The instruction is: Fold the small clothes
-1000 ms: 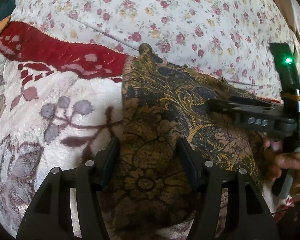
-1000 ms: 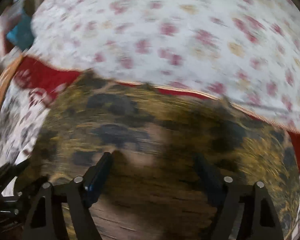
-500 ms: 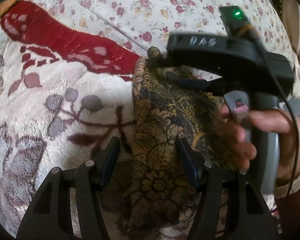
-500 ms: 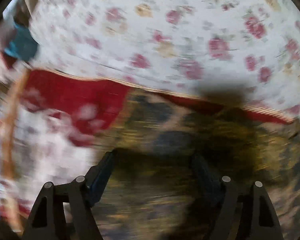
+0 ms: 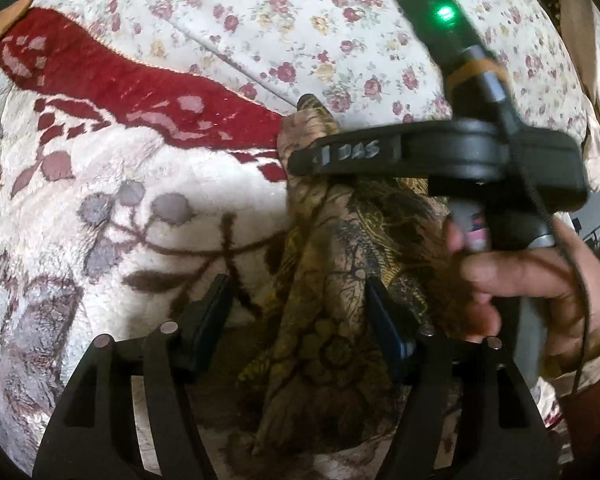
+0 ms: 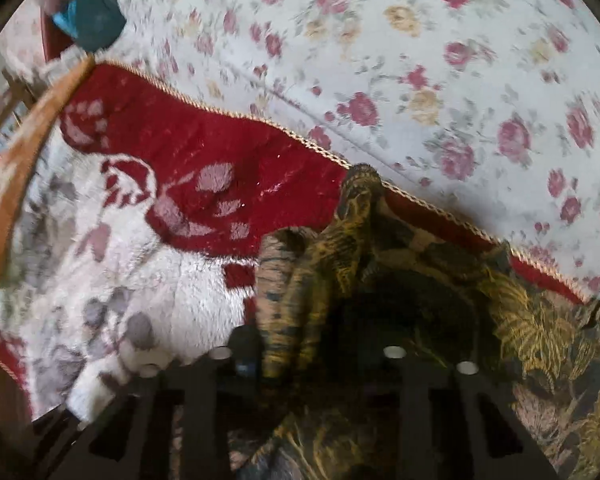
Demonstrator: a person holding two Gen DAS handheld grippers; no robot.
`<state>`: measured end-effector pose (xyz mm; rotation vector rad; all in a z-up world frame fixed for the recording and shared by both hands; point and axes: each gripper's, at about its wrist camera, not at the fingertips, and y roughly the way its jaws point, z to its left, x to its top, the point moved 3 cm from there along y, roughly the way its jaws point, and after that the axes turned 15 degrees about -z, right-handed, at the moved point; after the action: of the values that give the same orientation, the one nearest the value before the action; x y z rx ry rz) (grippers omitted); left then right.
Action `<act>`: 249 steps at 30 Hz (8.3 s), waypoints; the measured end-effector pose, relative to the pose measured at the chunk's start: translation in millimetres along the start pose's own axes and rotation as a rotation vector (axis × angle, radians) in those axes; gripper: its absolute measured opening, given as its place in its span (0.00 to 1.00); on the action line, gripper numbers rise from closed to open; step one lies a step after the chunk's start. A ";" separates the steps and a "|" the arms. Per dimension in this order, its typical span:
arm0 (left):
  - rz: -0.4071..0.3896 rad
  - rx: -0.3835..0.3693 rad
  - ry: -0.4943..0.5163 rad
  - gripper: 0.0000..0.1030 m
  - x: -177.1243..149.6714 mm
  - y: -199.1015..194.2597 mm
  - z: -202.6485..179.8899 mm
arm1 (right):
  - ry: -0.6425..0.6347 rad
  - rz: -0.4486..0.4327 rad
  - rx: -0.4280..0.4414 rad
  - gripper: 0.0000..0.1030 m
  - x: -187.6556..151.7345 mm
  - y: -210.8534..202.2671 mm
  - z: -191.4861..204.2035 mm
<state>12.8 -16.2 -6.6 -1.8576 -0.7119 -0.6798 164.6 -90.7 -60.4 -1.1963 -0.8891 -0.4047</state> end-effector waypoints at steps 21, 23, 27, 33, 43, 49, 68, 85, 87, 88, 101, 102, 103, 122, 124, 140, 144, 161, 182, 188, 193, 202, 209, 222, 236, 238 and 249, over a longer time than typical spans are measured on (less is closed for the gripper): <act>0.009 -0.043 0.010 0.65 -0.8 1.9 -10.5 | 0.076 -0.046 0.020 0.16 -9.4 -29.0 -20.2; 0.008 -0.045 0.022 0.44 -0.1 1.6 -11.6 | 0.078 -0.062 0.030 0.16 -9.2 -33.7 -19.3; 0.044 -0.136 0.025 0.19 6.1 4.9 -24.6 | 0.068 -0.115 0.046 0.12 -2.8 -57.9 -21.9; 0.024 -0.296 0.112 0.17 26.8 -18.6 -98.2 | 0.097 -0.210 0.044 0.11 12.6 -128.6 -61.1; 0.165 -0.505 0.293 0.17 -1.1 22.7 -271.8 | 0.225 -0.296 -0.183 0.10 -25.2 -243.2 -212.0; 0.368 -0.513 0.263 0.17 -48.2 83.9 -295.4 | 0.378 -0.184 -0.323 0.10 -96.1 -232.7 -292.0; 0.212 -0.264 0.286 0.63 -42.2 18.6 -184.3 | 0.412 -0.226 -0.195 0.10 -155.4 -236.0 -240.4; 0.237 -0.238 0.320 0.63 -63.3 36.2 -205.4 | 0.454 -0.263 -0.172 0.55 -199.2 -291.5 -229.8; 0.240 -0.233 0.307 0.63 -64.3 38.1 -204.8 | 0.427 -0.225 -0.150 0.55 -208.0 -282.4 -216.3; 0.242 -0.228 0.298 0.63 -64.7 38.2 -203.9 | 0.404 -0.193 -0.159 0.46 -214.2 -274.7 -211.5; 0.181 -0.172 0.316 0.63 -64.4 23.7 -202.4 | 0.215 -0.147 -0.419 0.06 -237.9 -282.2 -217.8; 0.172 -0.165 0.331 0.63 -63.3 21.8 -202.7 | 0.236 -0.155 -0.405 0.06 -235.8 -288.4 -217.0; 0.165 -0.158 0.341 0.63 -62.2 20.6 -203.6 | 0.254 -0.172 -0.393 0.07 -231.4 -296.9 -216.1; 0.120 -0.104 0.351 0.70 -41.8 62.3 -204.8 | 0.244 -0.202 -0.369 0.46 -143.2 -198.5 -244.1; 0.122 -0.110 0.336 0.71 -41.9 65.5 -203.2 | 0.280 -0.217 -0.366 0.45 -140.4 -192.2 -258.2; 0.120 -0.099 0.316 0.71 -46.0 62.2 -200.5 | 0.195 -0.194 -0.398 0.50 -183.1 -258.1 -211.7; 0.121 -0.096 0.313 0.71 -47.5 62.1 -200.7 | 0.210 -0.172 -0.397 0.50 -219.0 -256.3 -215.7; 0.152 -0.184 0.214 0.72 -37.7 58.6 -191.1 | 0.368 -0.322 -0.286 0.88 -210.8 -289.6 -239.2; 0.222 -0.274 0.193 0.80 -32.0 99.9 -211.0 | 0.452 -0.268 -0.218 0.75 -181.6 -225.2 -282.1; 0.184 -0.308 0.205 0.50 -33.1 92.5 -213.2 | 0.387 -0.307 -0.228 0.37 -172.5 -230.6 -267.2; 0.157 -0.336 0.172 0.34 -23.2 71.7 -209.3 | 0.356 -0.342 -0.226 0.26 -161.3 -247.8 -251.6; 0.092 -0.297 0.236 0.33 -31.0 -37.3 -166.4 | 0.331 -0.330 -0.056 0.26 -168.9 -276.3 -173.6; 0.181 -0.155 0.193 0.50 -76.7 -57.5 -103.5 | 0.360 -0.190 -0.062 0.41 -220.9 -270.0 -149.5; 0.057 -0.023 0.234 0.64 -73.6 -46.3 -109.4 | 0.176 -0.214 -0.166 0.41 -159.3 -217.9 -122.3; -0.013 0.006 0.213 0.70 -79.8 -58.2 -105.2 | 0.038 -0.205 -0.141 0.47 -202.0 -275.7 -75.2; -0.022 0.018 0.223 0.70 -81.2 -63.8 -105.6 | 0.014 -0.135 -0.187 0.47 -227.9 -263.1 -74.3; -0.144 0.102 0.272 0.70 -69.6 -108.4 -107.5 | 0.062 -0.285 -0.280 0.64 -230.8 -316.2 -69.1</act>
<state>-127.8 -91.5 45.3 -1.5928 -0.6920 -0.9513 -170.3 -304.4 -46.9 -1.3063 -0.9737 -0.8137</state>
